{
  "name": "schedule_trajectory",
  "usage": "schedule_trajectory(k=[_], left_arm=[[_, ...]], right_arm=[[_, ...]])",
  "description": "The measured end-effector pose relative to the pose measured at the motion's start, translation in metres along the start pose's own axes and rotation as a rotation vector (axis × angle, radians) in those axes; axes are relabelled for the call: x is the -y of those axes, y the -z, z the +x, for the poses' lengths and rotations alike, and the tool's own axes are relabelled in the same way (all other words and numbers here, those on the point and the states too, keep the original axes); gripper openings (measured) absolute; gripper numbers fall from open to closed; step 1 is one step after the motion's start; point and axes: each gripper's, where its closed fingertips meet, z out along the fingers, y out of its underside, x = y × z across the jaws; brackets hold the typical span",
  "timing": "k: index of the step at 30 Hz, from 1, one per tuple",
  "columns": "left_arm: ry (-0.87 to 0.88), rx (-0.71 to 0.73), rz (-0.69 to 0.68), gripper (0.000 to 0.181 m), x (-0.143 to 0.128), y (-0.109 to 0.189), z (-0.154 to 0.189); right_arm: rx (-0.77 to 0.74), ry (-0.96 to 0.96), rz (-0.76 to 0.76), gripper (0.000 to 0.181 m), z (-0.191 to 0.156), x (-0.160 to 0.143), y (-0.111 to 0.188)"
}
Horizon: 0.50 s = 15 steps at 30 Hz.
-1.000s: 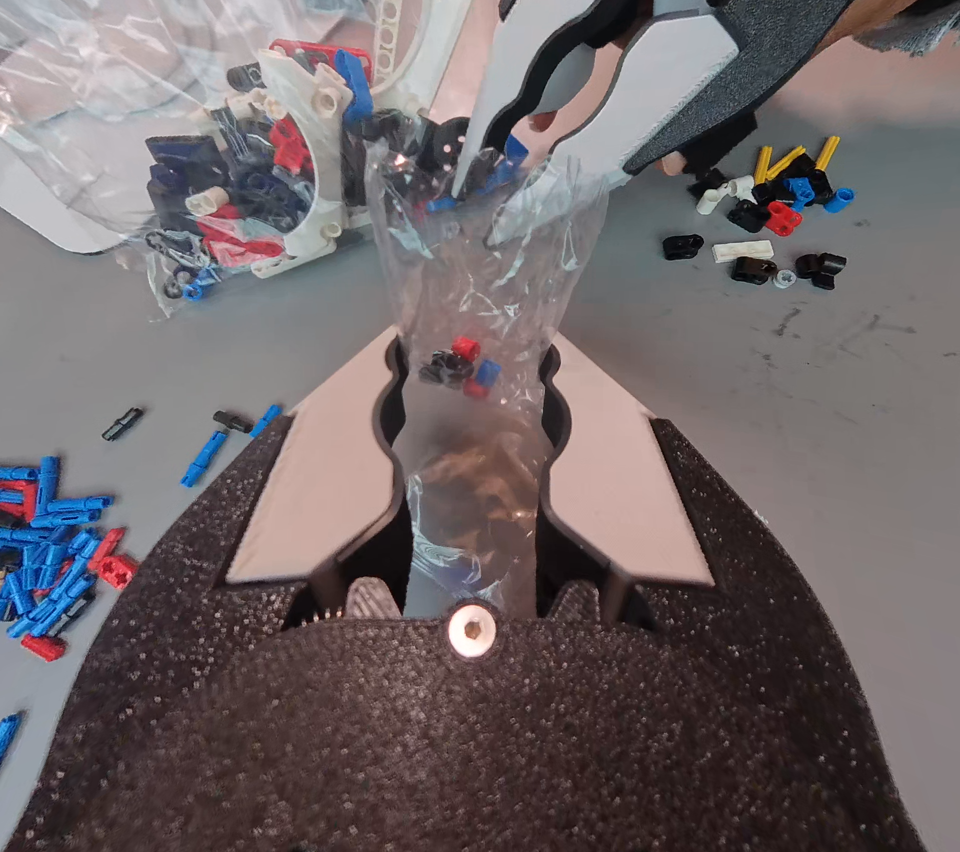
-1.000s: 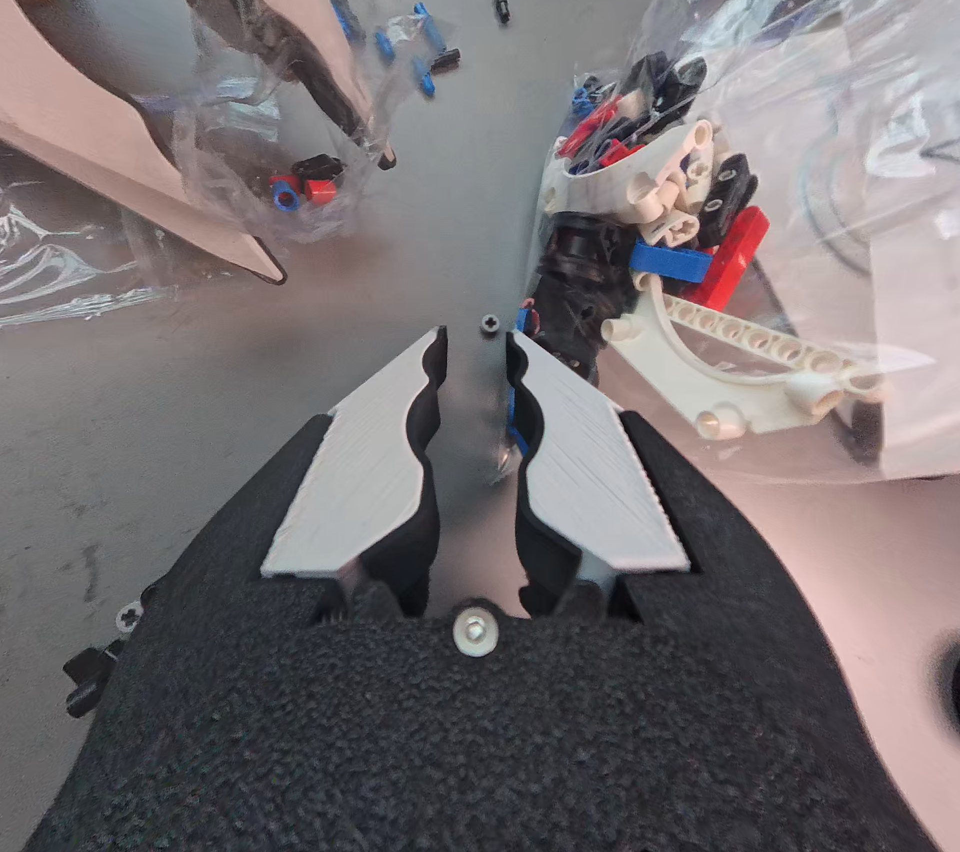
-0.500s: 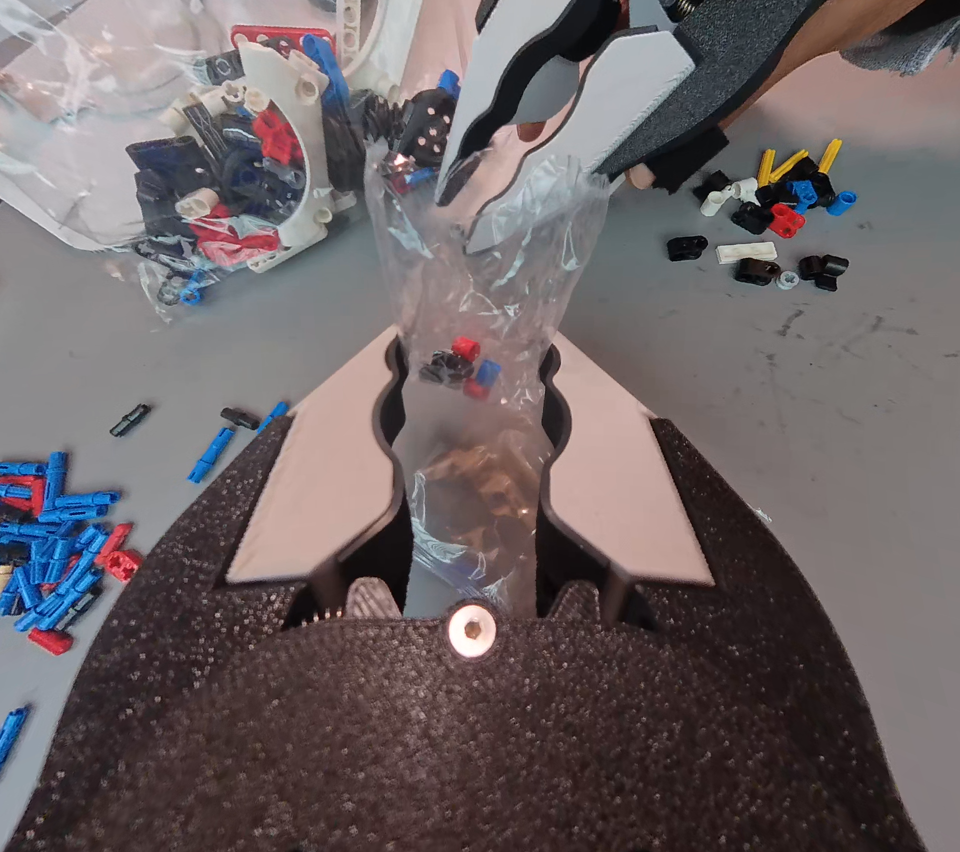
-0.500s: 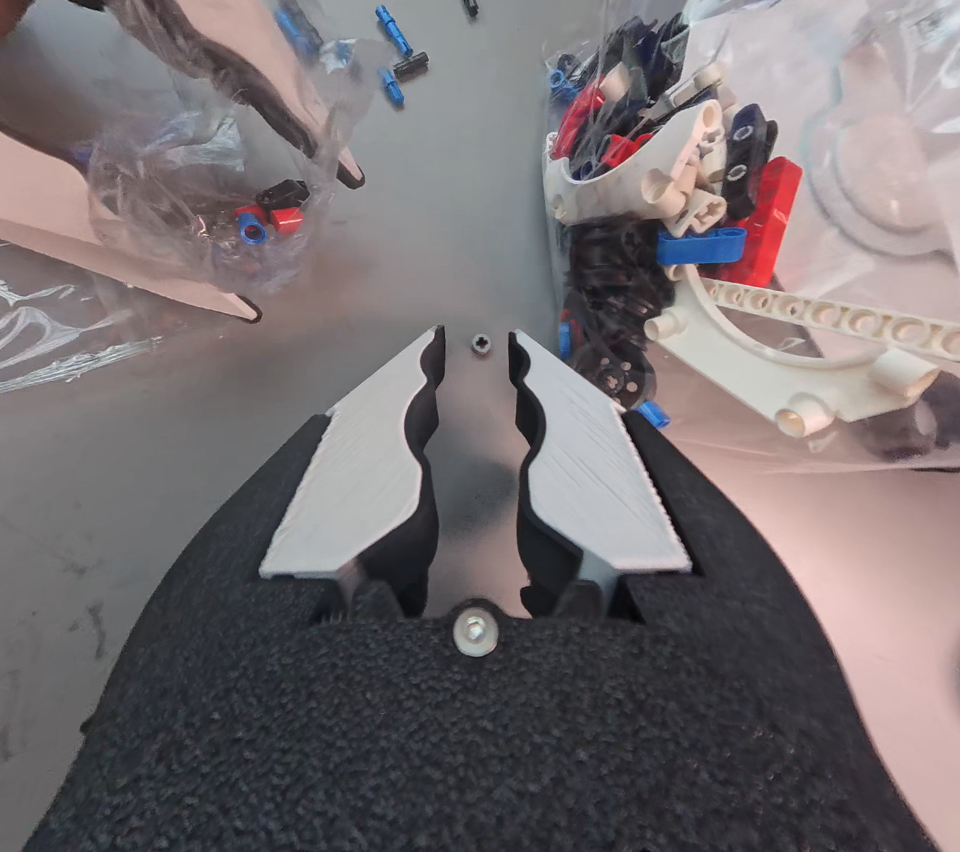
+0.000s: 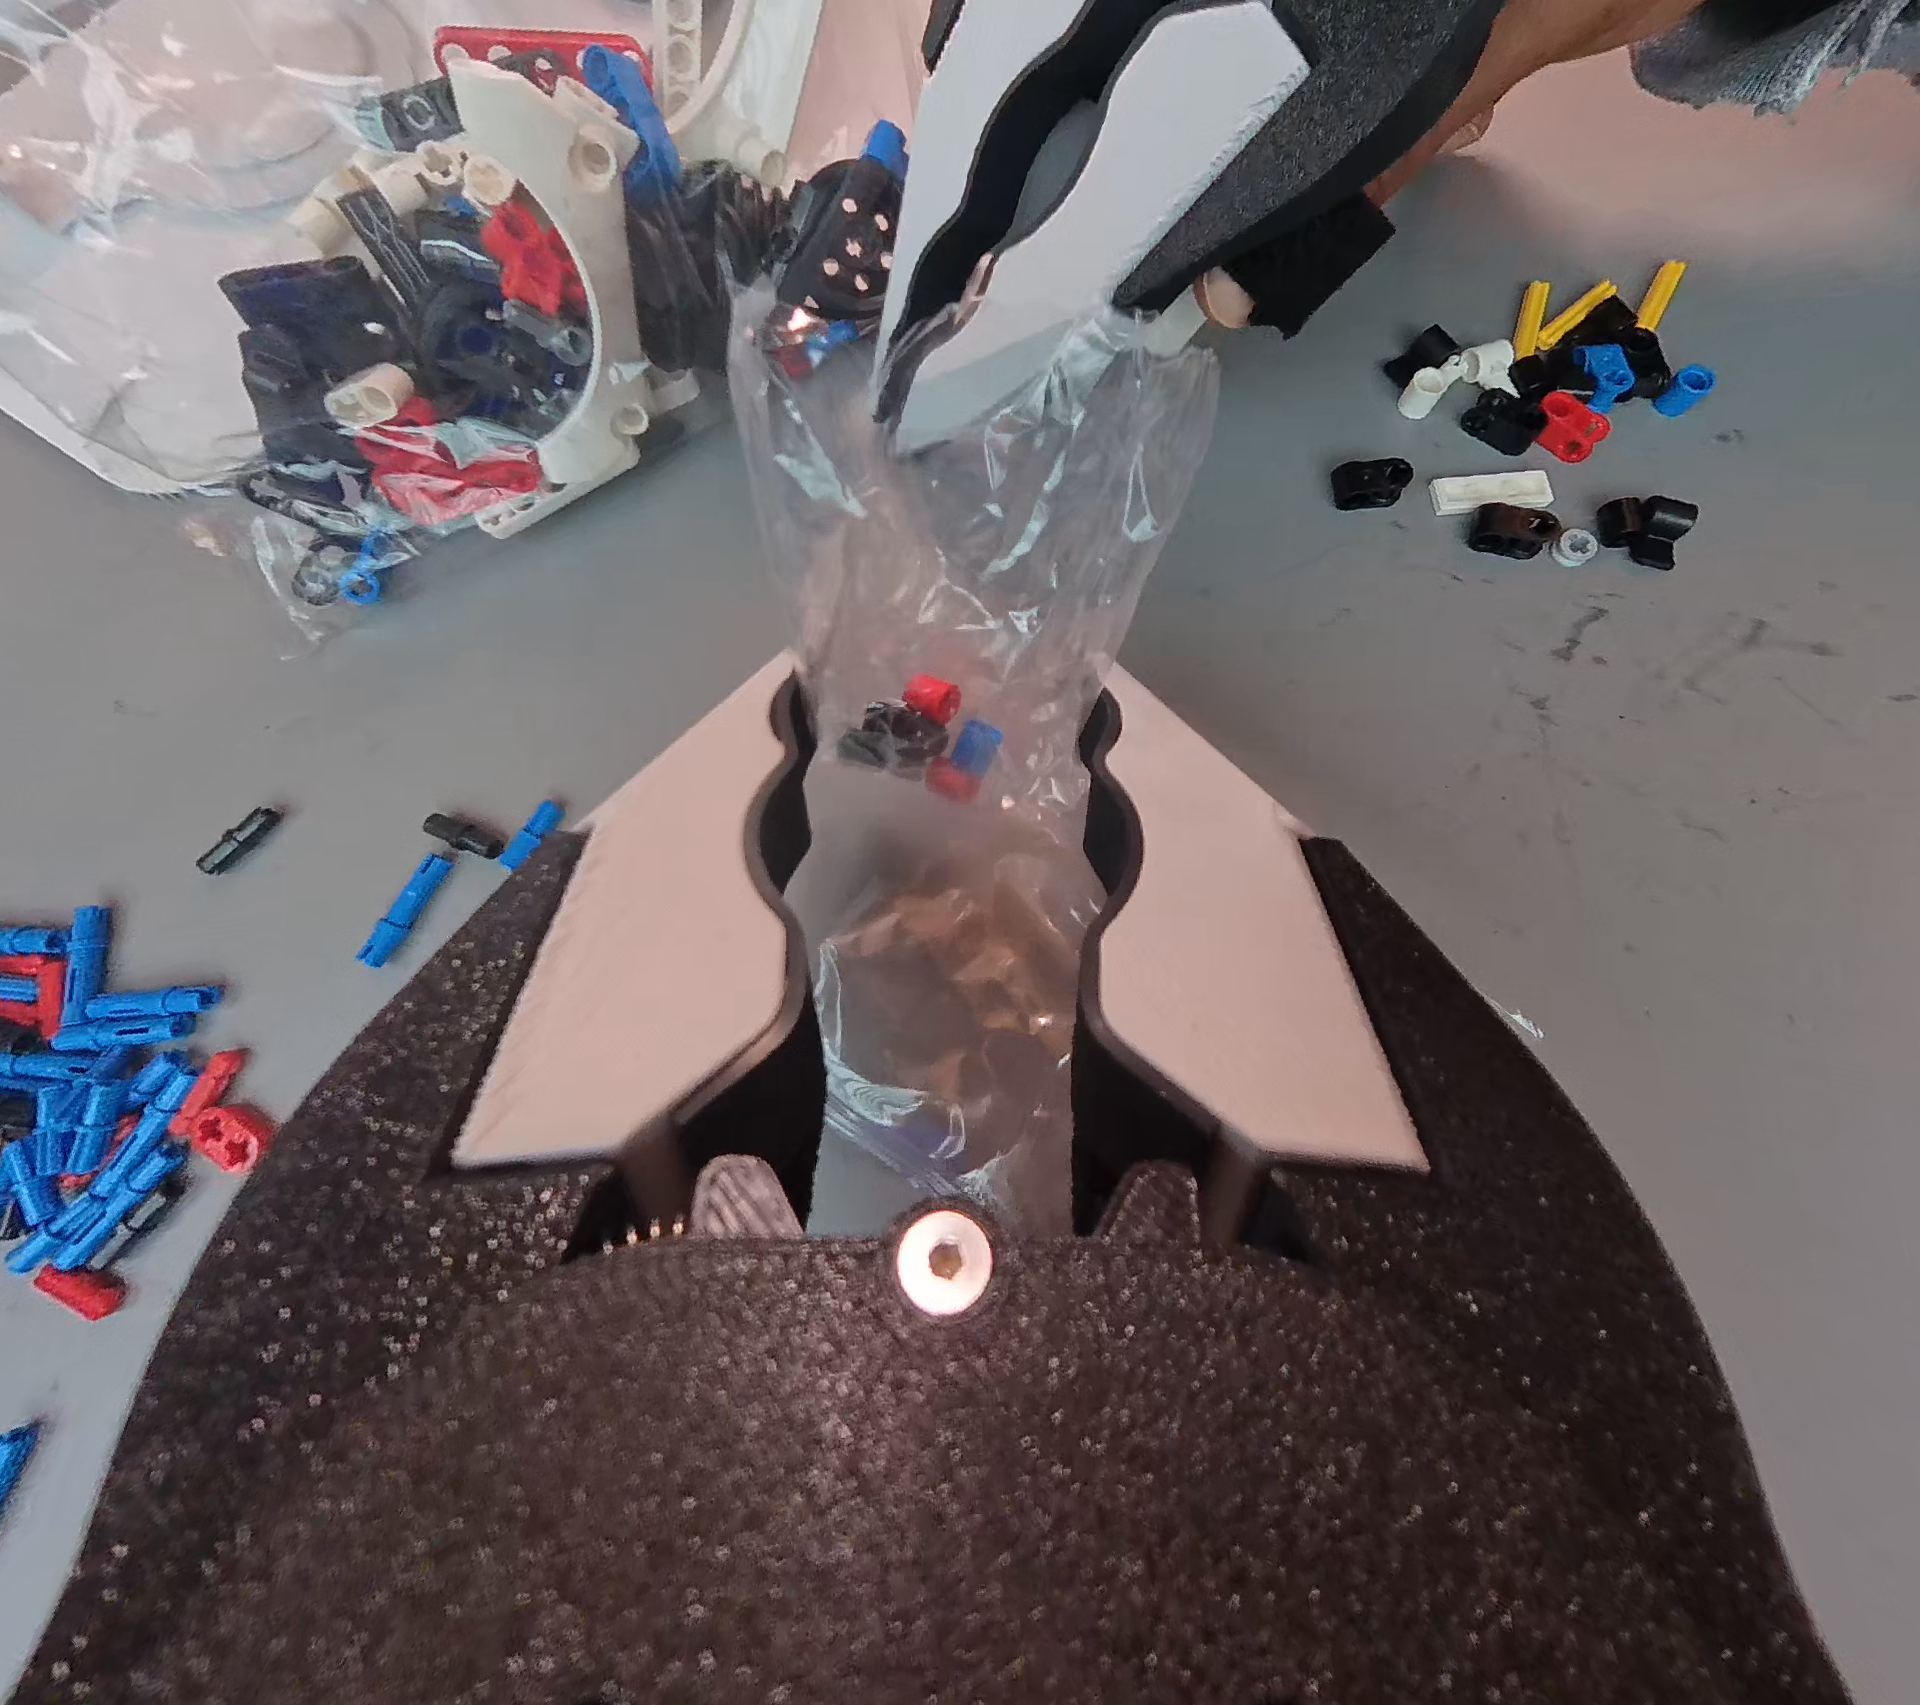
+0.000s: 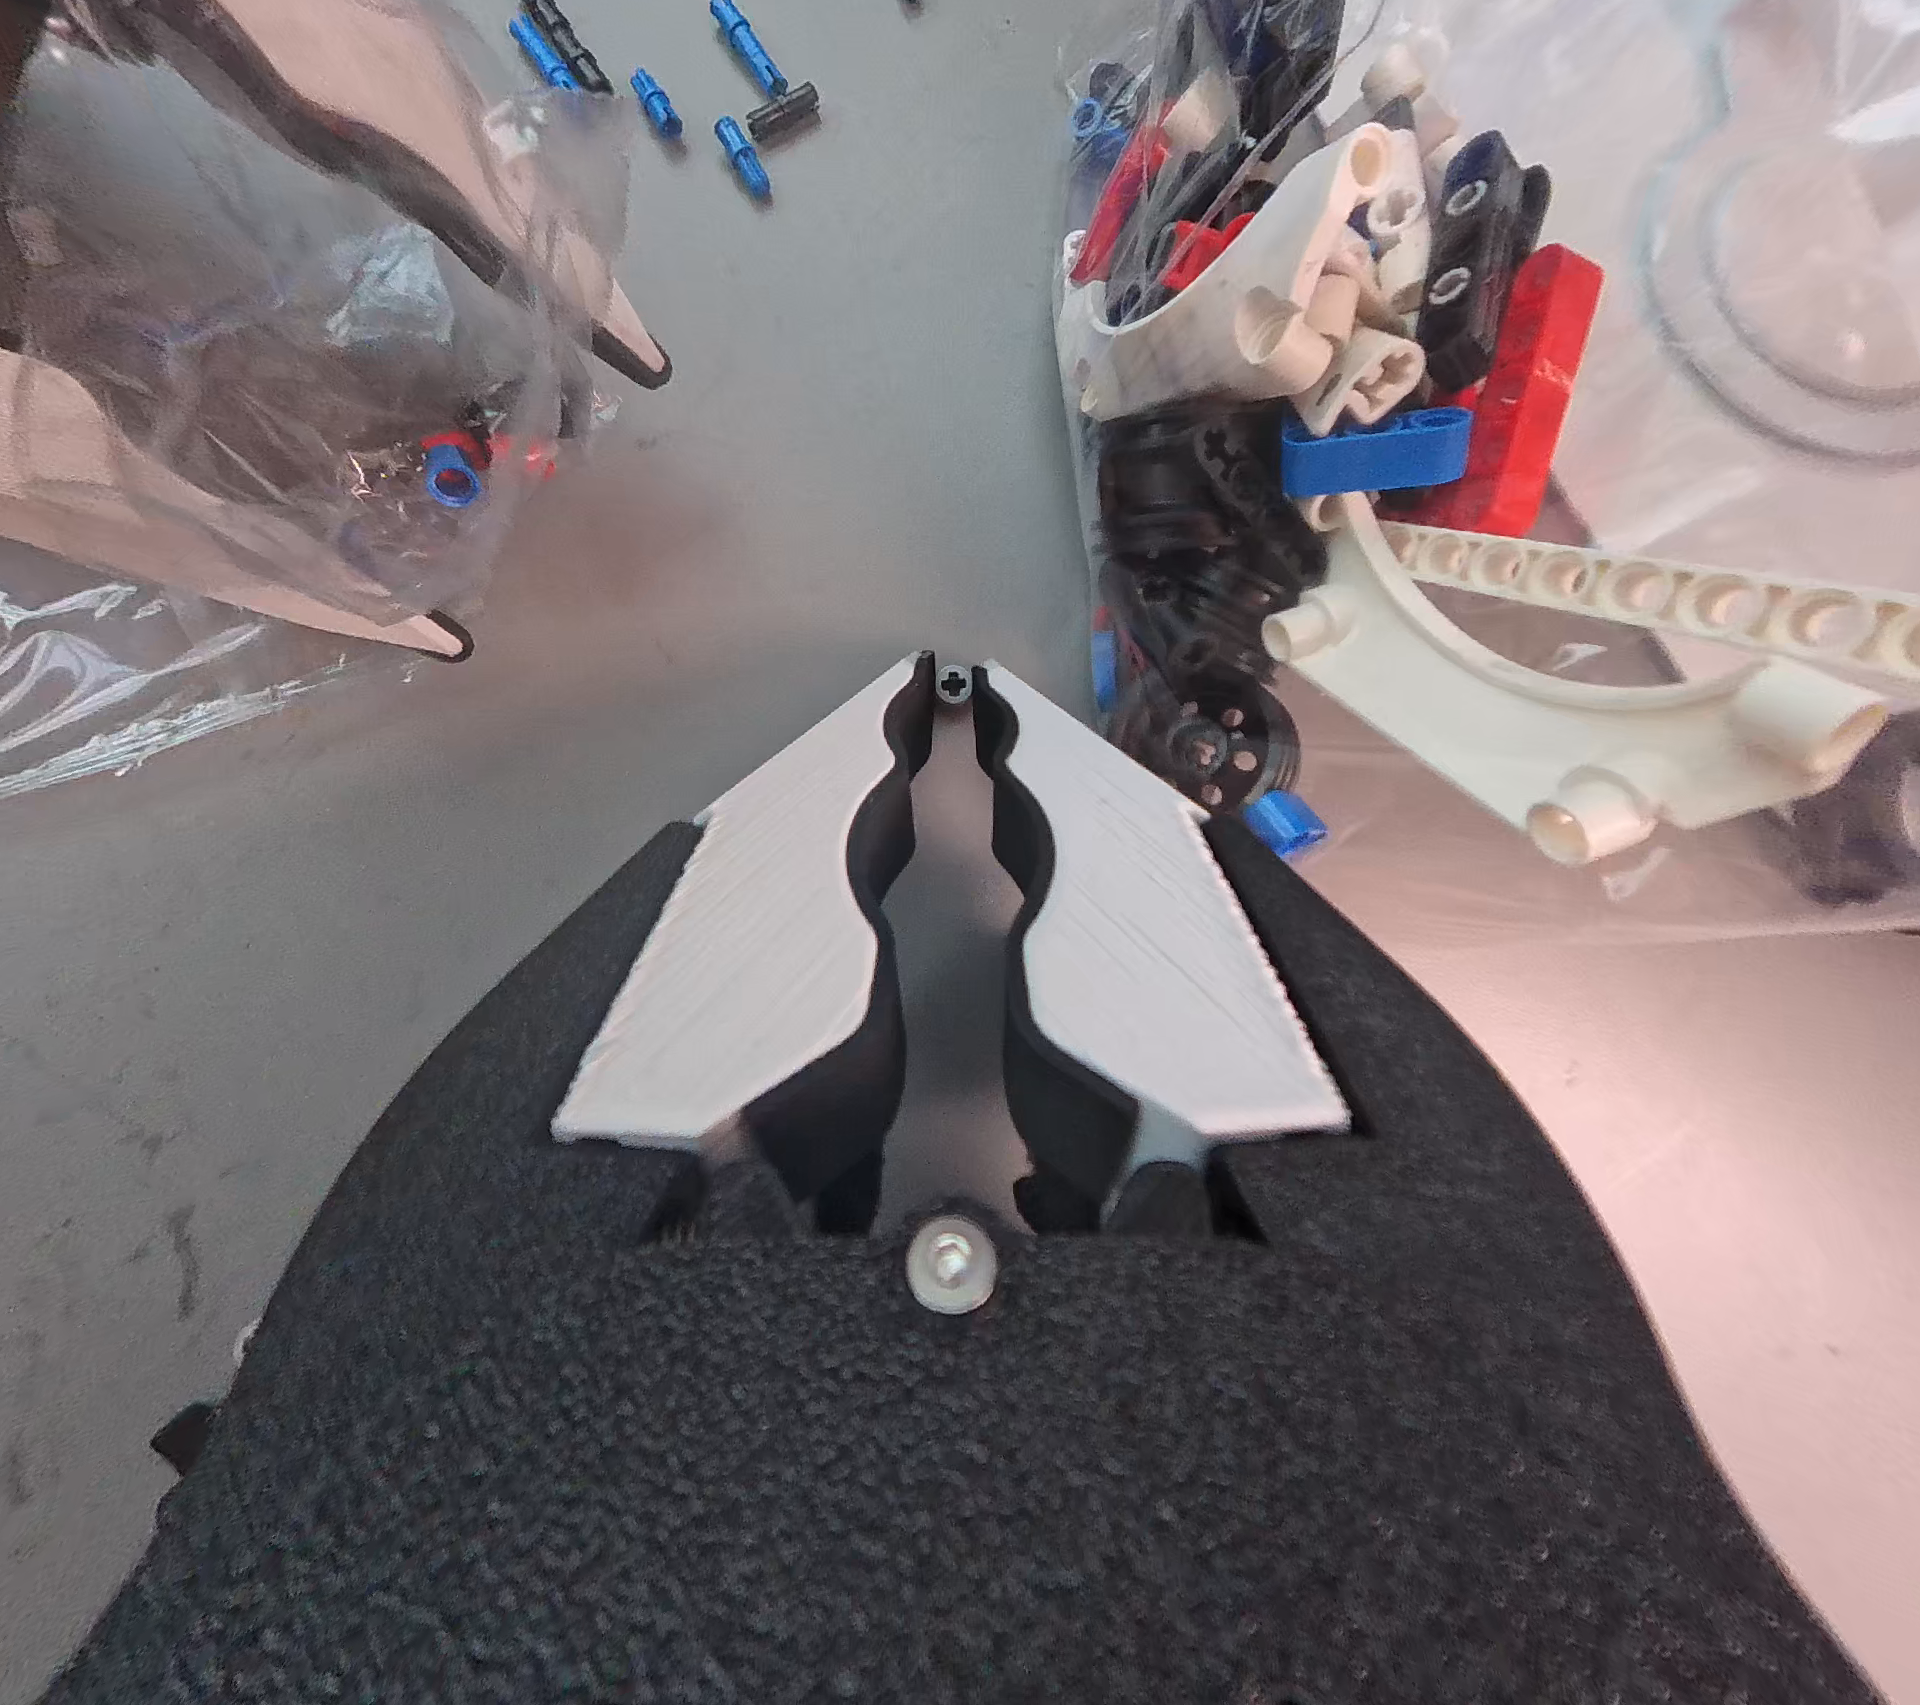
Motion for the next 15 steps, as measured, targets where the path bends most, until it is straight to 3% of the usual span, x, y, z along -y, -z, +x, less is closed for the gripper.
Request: schedule_trajectory(k=[2,6,10,15], left_arm=[[-0.005,-0.002,-0.008,0.050,-0.002,-0.001,0.001],[-0.009,-0.009,-0.017,0.050,-0.004,-0.003,0.003],[-0.026,-0.034,0.002,0.050,0.001,-0.004,0.011],[-0.033,-0.046,0.008,0.050,0.002,-0.004,0.016]], right_arm=[[0.055,-0.027,0.086,0.007,-0.006,0.014,0.012],[0.251,0.006,0.376,0.007,-0.037,0.068,0.069],[0.318,0.096,0.385,0.007,-0.064,0.070,0.075],[0.359,0.073,0.409,0.022,-0.067,0.071,0.076]])
